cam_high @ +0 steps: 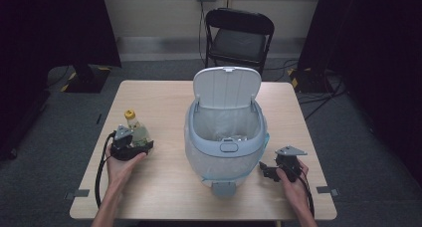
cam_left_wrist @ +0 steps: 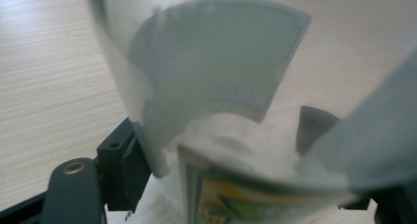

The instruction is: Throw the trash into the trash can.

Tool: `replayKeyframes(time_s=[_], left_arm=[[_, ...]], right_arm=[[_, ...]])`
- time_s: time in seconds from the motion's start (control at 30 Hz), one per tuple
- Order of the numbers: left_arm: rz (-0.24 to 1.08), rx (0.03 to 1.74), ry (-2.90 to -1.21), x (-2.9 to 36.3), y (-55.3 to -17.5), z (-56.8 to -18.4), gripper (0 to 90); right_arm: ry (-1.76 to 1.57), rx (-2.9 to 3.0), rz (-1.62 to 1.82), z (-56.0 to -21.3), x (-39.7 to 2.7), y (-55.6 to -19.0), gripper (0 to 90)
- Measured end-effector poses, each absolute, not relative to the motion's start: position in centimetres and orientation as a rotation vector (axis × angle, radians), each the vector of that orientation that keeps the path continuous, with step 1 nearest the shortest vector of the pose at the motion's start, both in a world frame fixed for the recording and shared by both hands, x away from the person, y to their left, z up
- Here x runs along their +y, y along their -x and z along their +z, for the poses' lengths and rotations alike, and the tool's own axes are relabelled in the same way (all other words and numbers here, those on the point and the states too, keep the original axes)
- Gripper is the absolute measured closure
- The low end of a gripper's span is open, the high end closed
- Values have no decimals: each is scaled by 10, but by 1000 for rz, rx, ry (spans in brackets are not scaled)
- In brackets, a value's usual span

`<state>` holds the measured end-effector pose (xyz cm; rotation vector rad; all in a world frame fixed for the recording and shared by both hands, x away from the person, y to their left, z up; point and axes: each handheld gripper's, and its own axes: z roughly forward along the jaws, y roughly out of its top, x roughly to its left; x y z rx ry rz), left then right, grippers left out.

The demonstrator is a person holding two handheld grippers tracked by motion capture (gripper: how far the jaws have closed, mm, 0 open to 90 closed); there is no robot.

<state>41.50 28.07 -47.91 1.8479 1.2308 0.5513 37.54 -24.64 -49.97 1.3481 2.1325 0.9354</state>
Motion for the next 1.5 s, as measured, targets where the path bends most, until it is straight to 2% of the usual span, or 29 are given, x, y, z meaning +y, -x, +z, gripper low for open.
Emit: replayKeyframes(time_s=[0.63,1.17,1.37,1.5], left_arm=[[575,1201,-1896,281,-408,-479,274],[530,1224,-1803,287,-404,-480,279],[540,1201,-1756,287,-399,-472,279],[500,1194,-1713,288,-397,-467,279]], right_arm=[[-1346,2134,936,-500,-246,-376,172],[-1347,2133,936,-500,-246,-375,173],[-1347,2133,936,-500,-246,-375,173],[-1347,2134,936,-500,-246,-375,173]])
